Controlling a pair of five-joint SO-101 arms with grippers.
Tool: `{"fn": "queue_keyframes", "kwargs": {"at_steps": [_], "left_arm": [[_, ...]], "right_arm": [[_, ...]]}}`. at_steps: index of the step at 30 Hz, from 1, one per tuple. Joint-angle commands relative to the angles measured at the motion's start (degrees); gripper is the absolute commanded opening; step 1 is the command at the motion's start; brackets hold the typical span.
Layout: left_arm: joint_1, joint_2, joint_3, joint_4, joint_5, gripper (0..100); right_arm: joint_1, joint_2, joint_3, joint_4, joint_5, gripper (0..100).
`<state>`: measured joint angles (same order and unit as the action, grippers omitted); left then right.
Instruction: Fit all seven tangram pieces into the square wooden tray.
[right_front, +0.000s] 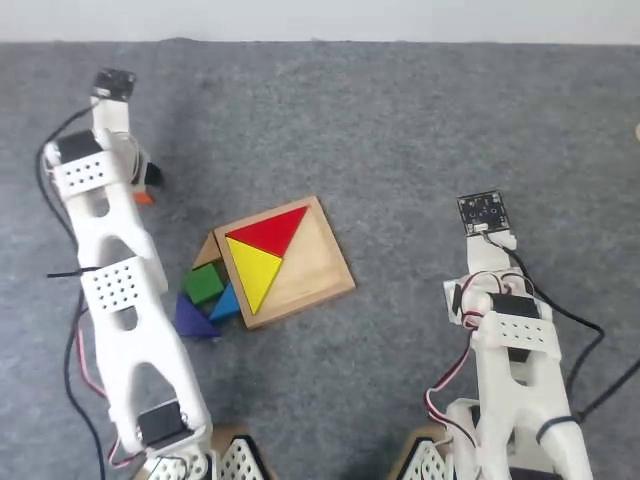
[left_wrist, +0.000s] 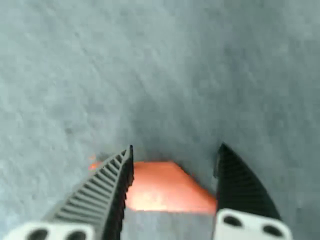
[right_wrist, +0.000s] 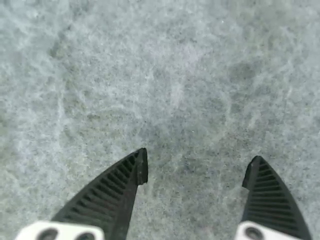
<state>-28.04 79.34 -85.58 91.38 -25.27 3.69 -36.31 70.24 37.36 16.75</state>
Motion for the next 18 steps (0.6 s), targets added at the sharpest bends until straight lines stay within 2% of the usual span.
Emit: {"fn": "queue_keyframes", "kwargs": {"at_steps": [1,4,7,18], "left_arm": [[-0.09,-0.44,-4.35,9.49,-2.64,26],[-1.58,-1.67,-3.91,9.41,-2.73,26],[-2.20,-4.57,1.89,9.41,-2.73,26],[-3.34,-28.84,41.89,9.41,-3.43,26]], "right_arm": [[-0.48,-1.45,-0.44,-0.57,0.70,30.7],[-0.48,-1.45,-0.35,-0.48,0.70,30.7],[-0.48,-1.45,-0.35,-0.57,0.70,30.7],[-0.48,-1.45,-0.35,-0.57,0.70,30.7]]}}
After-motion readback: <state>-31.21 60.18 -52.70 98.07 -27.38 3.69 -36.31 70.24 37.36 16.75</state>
